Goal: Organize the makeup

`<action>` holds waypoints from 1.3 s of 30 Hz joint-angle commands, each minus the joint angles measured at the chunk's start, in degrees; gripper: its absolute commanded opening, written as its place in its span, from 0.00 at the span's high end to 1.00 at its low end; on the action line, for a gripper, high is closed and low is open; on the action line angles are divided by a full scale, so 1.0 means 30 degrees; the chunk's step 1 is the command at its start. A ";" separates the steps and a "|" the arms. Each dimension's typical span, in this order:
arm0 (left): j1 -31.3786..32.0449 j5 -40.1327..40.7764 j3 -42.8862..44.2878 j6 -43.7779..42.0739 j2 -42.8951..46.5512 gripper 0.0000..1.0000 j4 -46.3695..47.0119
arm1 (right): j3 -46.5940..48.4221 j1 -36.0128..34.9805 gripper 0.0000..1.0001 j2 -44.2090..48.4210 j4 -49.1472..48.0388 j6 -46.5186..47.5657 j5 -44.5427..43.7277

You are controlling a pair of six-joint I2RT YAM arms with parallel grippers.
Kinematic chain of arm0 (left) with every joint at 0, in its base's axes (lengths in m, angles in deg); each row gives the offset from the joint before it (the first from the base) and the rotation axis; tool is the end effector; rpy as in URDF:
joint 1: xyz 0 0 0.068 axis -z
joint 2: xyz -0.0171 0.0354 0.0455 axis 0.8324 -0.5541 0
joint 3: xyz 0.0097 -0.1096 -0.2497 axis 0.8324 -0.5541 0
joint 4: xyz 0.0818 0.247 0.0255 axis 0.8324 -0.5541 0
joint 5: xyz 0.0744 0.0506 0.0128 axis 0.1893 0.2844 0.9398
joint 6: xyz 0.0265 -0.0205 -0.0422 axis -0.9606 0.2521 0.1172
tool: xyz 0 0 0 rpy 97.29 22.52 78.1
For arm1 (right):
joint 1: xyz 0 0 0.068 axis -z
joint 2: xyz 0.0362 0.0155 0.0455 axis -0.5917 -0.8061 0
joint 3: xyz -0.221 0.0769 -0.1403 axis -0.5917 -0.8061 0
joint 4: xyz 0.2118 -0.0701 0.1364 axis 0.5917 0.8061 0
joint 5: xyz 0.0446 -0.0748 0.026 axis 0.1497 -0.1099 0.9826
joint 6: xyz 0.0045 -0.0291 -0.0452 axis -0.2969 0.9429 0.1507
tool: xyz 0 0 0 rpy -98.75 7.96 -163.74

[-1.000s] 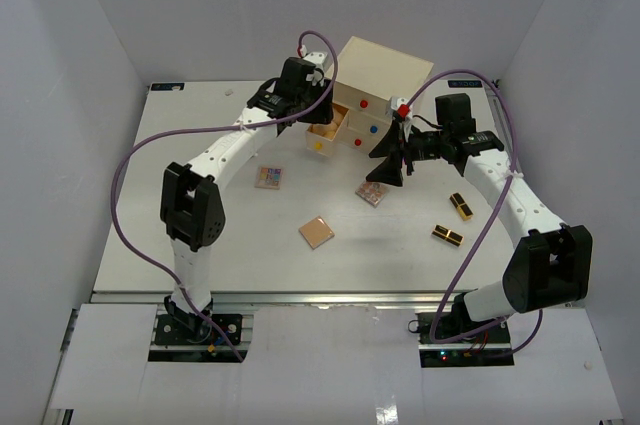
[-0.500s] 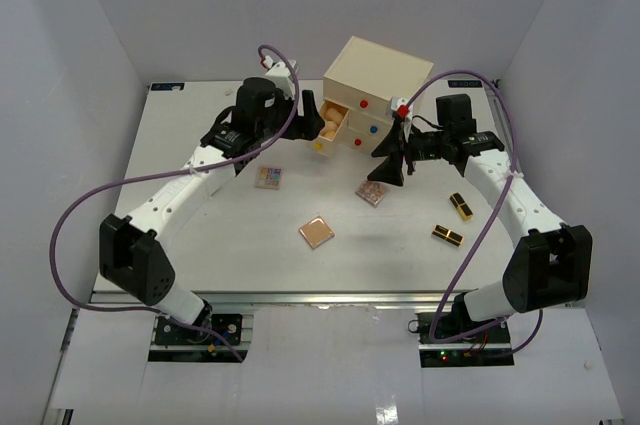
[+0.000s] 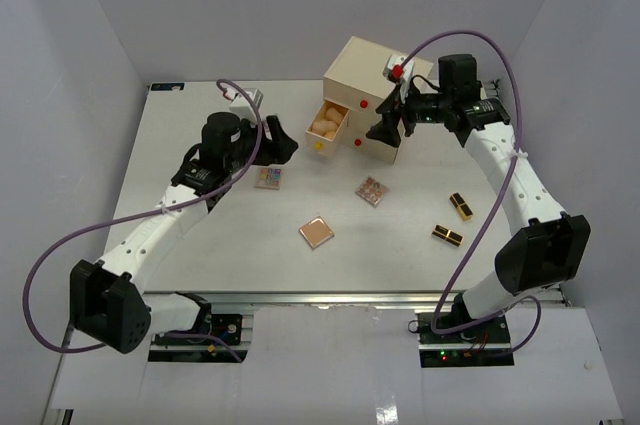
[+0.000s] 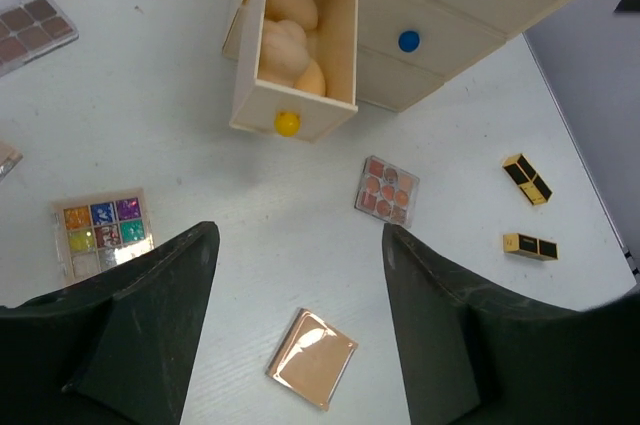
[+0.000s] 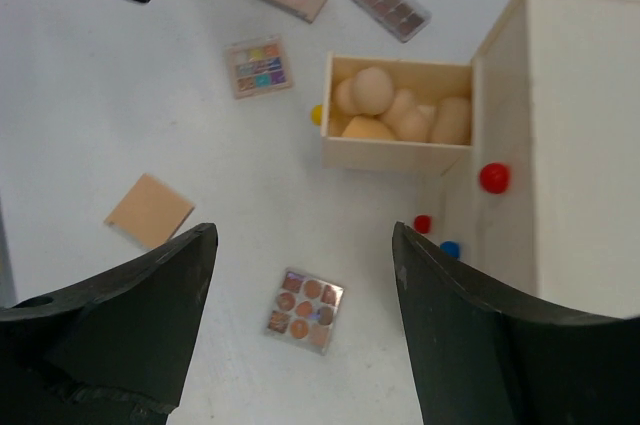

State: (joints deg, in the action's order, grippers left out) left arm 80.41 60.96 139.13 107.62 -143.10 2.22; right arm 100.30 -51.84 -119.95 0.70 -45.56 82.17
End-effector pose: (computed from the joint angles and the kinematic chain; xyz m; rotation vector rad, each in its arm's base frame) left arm 0.2645 -0.1243 0.3324 0.1522 2.0006 -0.6705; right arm 0.3208 0.1161 0.3835 -1.1868 1.6074 0.6870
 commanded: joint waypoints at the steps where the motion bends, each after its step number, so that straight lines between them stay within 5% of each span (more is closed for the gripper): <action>1: -0.0955 -0.1537 -0.1244 0.1218 0.0412 0.32 0.1290 | 0.3075 -0.0481 0.24 -0.1327 0.0167 -0.1107 -0.3335; 8: -0.1018 -0.3321 -0.2300 0.2119 -0.1627 0.79 0.3139 | 0.6337 -0.1478 0.23 -0.3858 -0.0537 -0.2341 -0.9053; 11: -0.0992 -0.4112 -0.2041 0.2330 -0.2969 0.86 0.4034 | 0.7390 -0.1769 0.22 -0.4991 -0.0435 -0.1716 -1.0772; 21: -0.0573 -0.4248 0.0388 0.2691 -0.7724 0.87 0.5093 | 0.8091 -0.2057 0.23 -0.7254 -0.1209 -0.0233 -1.3292; 30: -0.0371 -0.4243 0.3453 0.3020 -1.0774 0.88 0.5607 | 0.6669 -0.2286 0.63 -0.7362 -0.1427 0.0807 -1.3004; 39: 0.0027 -0.4016 0.6207 0.3482 -1.2805 0.88 0.5752 | 0.5610 -0.2457 0.76 -0.7514 -0.0716 0.0895 -1.1237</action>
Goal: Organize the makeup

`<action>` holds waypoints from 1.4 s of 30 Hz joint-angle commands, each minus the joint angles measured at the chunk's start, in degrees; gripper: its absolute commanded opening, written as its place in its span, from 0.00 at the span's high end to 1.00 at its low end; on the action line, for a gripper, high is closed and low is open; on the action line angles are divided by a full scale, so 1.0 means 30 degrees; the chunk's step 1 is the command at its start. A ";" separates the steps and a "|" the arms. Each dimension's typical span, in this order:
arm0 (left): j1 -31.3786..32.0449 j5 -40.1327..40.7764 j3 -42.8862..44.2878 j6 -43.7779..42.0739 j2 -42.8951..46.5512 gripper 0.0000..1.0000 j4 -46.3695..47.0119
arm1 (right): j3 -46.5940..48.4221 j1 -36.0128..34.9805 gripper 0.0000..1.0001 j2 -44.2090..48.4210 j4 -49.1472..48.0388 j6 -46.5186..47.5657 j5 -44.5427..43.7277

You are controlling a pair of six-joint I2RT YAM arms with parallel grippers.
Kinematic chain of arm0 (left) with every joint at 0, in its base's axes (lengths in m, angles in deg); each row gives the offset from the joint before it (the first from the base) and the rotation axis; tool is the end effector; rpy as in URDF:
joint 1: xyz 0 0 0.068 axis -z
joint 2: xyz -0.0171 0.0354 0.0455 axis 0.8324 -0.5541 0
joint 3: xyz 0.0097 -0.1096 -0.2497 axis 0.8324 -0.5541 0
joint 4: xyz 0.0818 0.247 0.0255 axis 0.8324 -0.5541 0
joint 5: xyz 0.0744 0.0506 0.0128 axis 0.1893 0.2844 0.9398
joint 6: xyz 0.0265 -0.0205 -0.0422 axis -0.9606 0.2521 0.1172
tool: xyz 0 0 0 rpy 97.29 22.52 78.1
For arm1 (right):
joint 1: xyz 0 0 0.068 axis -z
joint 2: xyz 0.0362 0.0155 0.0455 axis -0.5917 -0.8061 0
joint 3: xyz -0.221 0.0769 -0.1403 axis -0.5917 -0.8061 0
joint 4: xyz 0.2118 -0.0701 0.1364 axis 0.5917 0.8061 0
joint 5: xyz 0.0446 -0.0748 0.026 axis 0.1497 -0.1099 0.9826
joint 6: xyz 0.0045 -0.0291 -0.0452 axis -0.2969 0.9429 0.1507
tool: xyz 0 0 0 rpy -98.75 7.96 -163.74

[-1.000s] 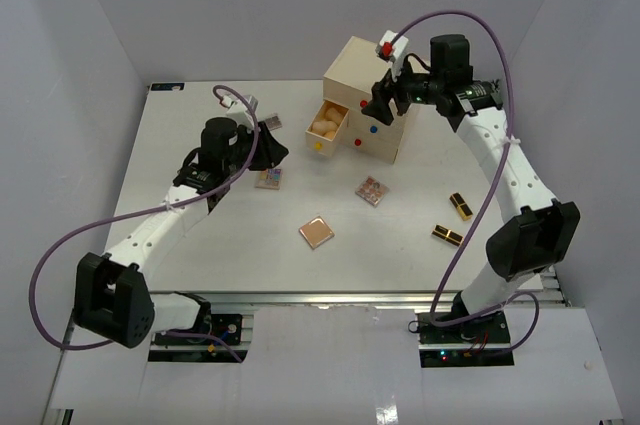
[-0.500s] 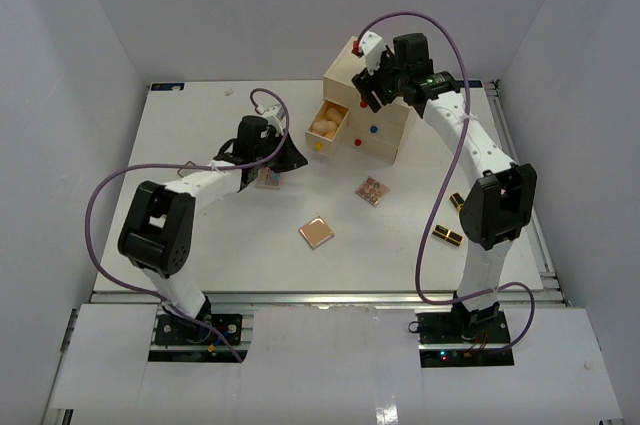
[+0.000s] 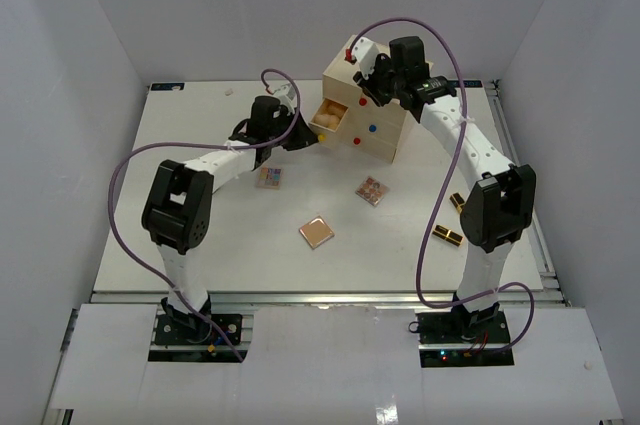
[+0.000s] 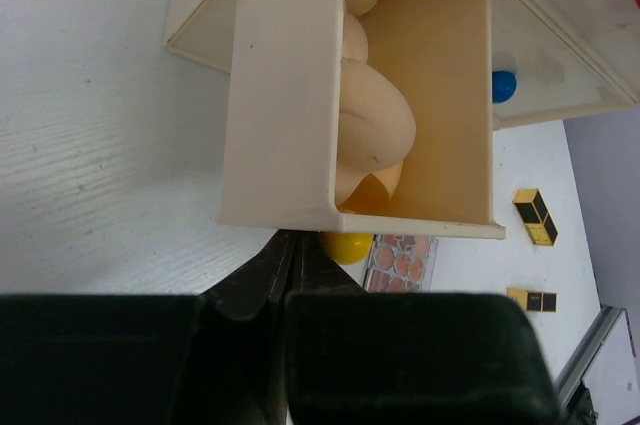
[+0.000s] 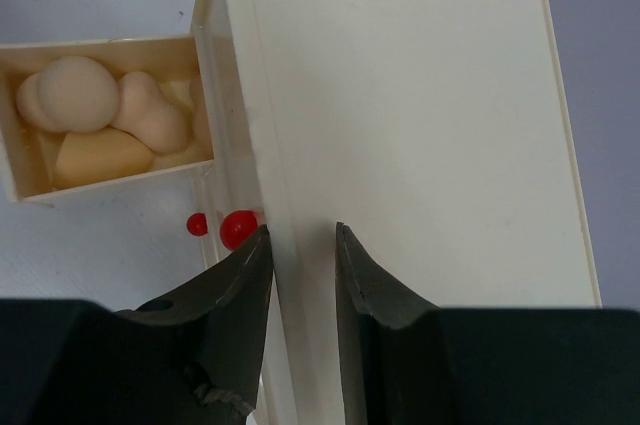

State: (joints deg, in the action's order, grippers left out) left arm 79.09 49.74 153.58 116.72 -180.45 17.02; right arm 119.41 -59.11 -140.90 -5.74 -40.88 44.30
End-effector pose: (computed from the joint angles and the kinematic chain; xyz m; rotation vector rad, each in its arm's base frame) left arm 0.3976 -0.1801 0.2185 0.0760 2.1927 -0.9145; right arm 0.4129 0.1796 0.3639 -1.0574 1.7293 0.0199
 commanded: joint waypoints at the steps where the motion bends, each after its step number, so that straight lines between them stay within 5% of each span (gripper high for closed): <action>1: 0.0549 -0.0270 0.1563 0.0499 -0.0479 0.88 0.0867 | -0.0744 -0.0085 0.77 -0.0580 0.1577 -0.0637 0.1547; 20: 0.0828 0.1464 0.8479 0.1025 -0.5152 0.86 -0.0095 | -0.1758 -0.0505 0.79 -0.0736 0.2043 -0.0251 0.2891; 33: 0.0828 0.1225 0.9857 0.2105 -0.6272 0.79 -0.0119 | -0.1881 -0.0505 0.78 -0.0780 0.2043 -0.0484 0.2913; 38: 0.0828 0.1304 0.8440 0.1875 -0.5060 0.78 0.0331 | -0.1837 -0.0513 0.59 -0.0542 0.1869 -0.0697 0.2127; 42: 0.0828 0.1658 0.6258 0.1193 -0.3045 0.65 0.1096 | -0.1356 -0.0505 0.39 -0.0103 0.1498 -0.0879 0.1095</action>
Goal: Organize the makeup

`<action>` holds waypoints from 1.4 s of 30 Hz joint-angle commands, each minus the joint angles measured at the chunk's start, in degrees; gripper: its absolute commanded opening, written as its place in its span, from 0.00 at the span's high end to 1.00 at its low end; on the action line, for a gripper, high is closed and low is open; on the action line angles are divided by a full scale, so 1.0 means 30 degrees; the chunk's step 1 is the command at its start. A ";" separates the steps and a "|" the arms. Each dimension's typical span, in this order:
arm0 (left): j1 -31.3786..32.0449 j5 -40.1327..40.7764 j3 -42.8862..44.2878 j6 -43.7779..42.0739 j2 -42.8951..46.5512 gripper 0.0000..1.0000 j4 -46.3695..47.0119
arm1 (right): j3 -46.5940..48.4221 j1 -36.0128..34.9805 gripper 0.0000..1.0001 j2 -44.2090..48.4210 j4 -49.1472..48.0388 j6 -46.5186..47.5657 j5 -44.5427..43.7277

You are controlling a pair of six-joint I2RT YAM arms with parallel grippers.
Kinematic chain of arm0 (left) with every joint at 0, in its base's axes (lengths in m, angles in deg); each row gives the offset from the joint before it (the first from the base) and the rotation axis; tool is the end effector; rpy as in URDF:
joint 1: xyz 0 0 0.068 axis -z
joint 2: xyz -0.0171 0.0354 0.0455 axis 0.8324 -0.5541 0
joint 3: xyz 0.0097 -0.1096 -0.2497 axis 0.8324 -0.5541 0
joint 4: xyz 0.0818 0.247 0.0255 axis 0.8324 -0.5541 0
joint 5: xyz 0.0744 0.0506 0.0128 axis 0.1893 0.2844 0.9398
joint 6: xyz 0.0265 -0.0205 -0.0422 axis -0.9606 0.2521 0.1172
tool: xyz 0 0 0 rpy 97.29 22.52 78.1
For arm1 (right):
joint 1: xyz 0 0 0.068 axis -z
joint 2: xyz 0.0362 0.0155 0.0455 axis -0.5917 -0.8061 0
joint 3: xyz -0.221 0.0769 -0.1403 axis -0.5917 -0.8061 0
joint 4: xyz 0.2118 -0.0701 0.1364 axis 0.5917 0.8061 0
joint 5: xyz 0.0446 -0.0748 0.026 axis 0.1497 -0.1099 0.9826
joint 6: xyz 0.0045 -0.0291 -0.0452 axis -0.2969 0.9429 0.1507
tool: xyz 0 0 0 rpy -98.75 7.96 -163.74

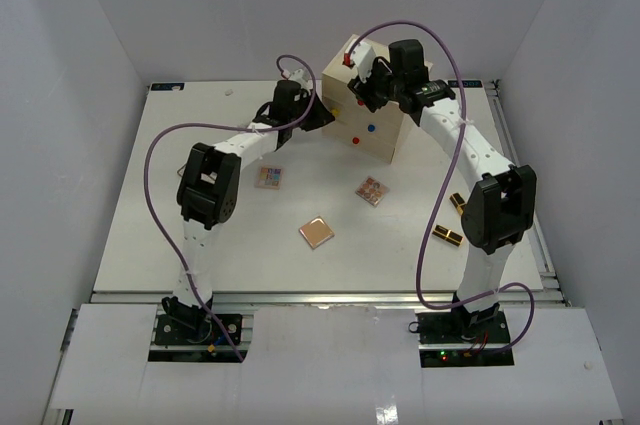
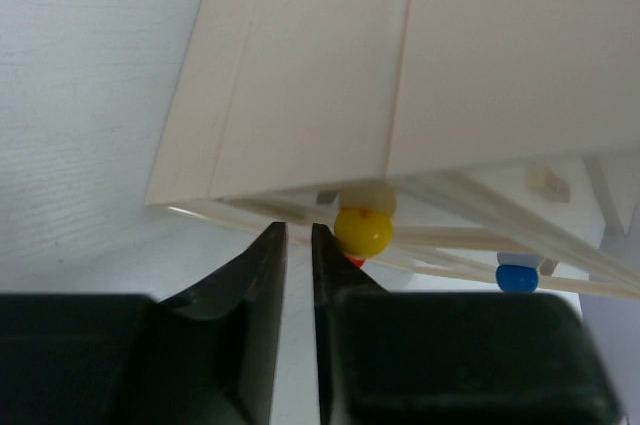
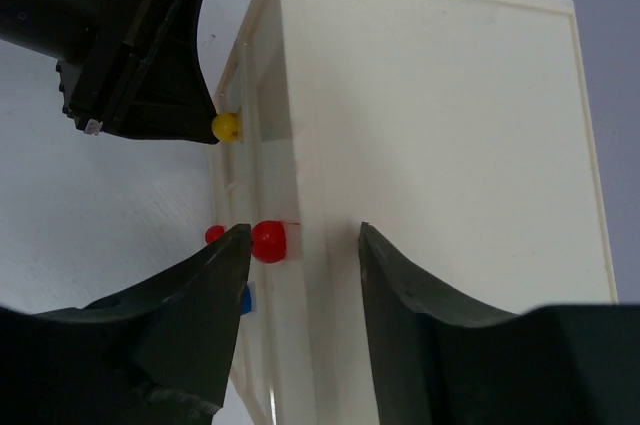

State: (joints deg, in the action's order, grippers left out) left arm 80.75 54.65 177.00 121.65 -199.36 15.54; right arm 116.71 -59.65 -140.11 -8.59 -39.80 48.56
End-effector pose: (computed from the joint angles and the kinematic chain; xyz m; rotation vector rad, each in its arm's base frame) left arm 0.4716 -0.2244 0.2000 -0.0308 2.1490 -0.9068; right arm 0.4087 0.1852 0.3586 -1.1112 1.6692 0.0859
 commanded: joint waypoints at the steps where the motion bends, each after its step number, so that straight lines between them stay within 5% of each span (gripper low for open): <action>1: 0.0273 0.0051 -0.2060 -0.0617 0.3744 0.60 0.1771 | -0.0219 -0.0319 0.36 -0.0276 0.2447 -0.1288 -0.0587; 12: 0.0273 -0.0647 -0.7027 -0.2050 0.9485 0.31 0.3018 | 0.1213 0.0028 0.14 0.1206 0.3113 -0.1957 -0.0799; 20: 0.0273 -0.2122 -1.1730 -0.2626 1.2943 0.20 0.4572 | -0.0253 0.0676 0.07 0.3418 0.3467 -0.2019 0.1945; 30: 0.0650 -0.4863 -1.5462 -0.0018 1.3455 0.19 0.8920 | -0.1936 0.3462 0.07 0.5163 0.3520 -0.3552 0.6283; 42: 0.2814 -0.2358 -1.1218 0.3220 0.7754 0.36 0.9865 | -0.5722 0.4070 0.13 0.6445 -0.0106 -0.4217 0.3393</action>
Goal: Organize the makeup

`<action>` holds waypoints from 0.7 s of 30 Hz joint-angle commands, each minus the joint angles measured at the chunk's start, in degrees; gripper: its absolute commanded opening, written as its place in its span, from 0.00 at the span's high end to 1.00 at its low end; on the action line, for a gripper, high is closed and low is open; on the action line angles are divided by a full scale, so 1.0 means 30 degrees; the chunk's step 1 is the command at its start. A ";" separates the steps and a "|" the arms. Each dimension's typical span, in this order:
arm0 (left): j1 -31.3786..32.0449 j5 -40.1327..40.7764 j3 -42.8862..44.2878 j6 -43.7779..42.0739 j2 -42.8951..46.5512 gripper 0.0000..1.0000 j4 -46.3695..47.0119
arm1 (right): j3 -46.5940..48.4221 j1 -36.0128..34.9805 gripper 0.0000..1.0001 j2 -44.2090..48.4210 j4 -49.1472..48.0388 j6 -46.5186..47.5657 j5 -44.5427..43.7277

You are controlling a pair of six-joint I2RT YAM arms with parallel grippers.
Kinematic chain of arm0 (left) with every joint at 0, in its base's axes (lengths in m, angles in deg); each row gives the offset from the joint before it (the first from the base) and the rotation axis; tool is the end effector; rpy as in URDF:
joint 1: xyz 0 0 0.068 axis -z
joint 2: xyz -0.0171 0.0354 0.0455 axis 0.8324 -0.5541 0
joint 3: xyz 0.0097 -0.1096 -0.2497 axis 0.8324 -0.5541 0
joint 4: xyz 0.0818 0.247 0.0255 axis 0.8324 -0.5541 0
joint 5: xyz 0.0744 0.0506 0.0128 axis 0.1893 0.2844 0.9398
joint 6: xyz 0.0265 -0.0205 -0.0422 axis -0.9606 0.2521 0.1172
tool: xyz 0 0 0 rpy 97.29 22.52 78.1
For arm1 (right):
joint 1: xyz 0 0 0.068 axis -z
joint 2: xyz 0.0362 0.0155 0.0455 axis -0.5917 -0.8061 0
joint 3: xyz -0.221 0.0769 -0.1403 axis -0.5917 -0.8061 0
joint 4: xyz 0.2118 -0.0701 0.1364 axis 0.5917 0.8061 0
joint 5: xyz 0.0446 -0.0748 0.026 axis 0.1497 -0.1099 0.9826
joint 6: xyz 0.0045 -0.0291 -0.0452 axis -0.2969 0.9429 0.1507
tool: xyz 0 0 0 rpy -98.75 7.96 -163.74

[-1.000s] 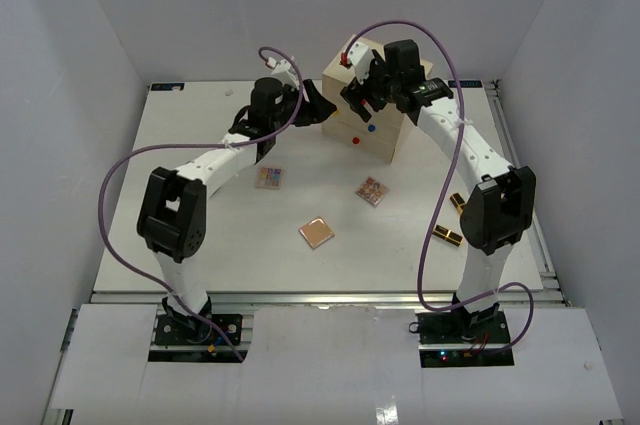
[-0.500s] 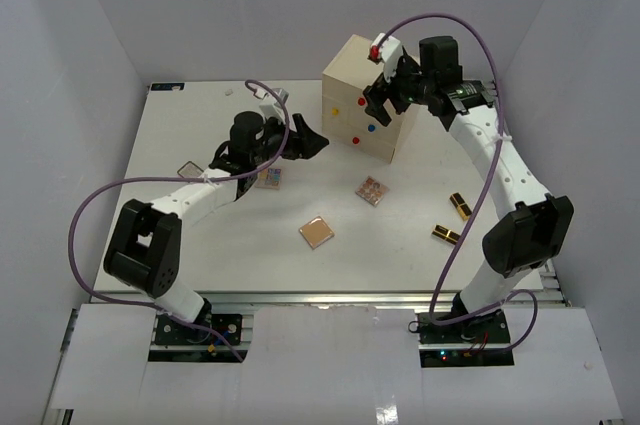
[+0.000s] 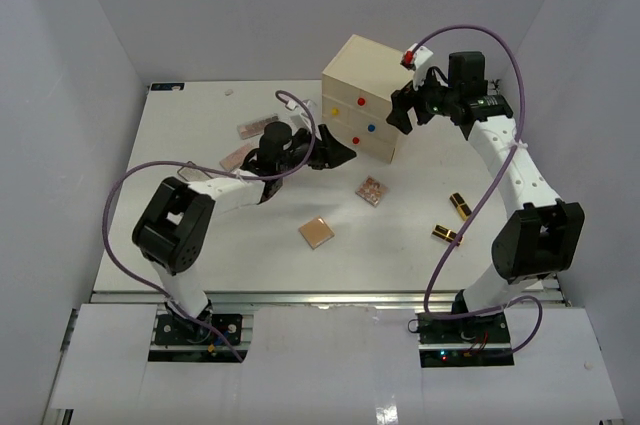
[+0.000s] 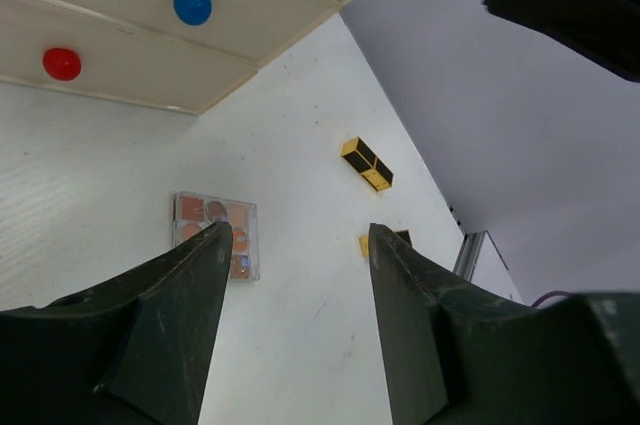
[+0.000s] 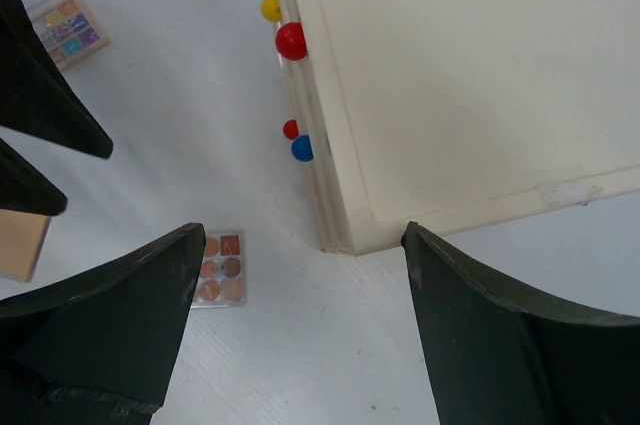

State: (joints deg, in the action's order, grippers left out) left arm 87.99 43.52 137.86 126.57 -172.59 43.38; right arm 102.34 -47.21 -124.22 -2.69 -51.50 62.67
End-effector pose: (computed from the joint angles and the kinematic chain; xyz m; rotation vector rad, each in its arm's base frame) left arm 0.3300 -0.2220 0.2294 0.2203 1.9316 -1.2826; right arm 0.3594 0.0859 0.3721 -0.8794 1.8506 0.3471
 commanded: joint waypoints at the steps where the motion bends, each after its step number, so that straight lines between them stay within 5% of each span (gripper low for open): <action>1: 0.0470 0.1603 0.2211 0.1827 -0.1604 0.37 0.0615 | -0.1081 -0.0079 0.12 0.1263 -0.2406 0.0008 -0.1378; 12: 0.0908 0.3768 0.6440 0.3143 -0.4998 0.42 -0.0424 | -0.0289 -0.0107 0.14 0.0516 -0.3425 0.1974 -0.1382; 21: 0.0908 0.4174 0.8241 0.3215 -0.6597 0.44 -0.1887 | -0.0179 -0.0186 0.27 -0.0752 -0.3311 0.2481 -0.1684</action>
State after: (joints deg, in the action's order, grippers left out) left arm 90.35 54.61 159.71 135.52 -191.65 40.42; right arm 99.61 -47.34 -125.04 -11.05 -45.34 58.31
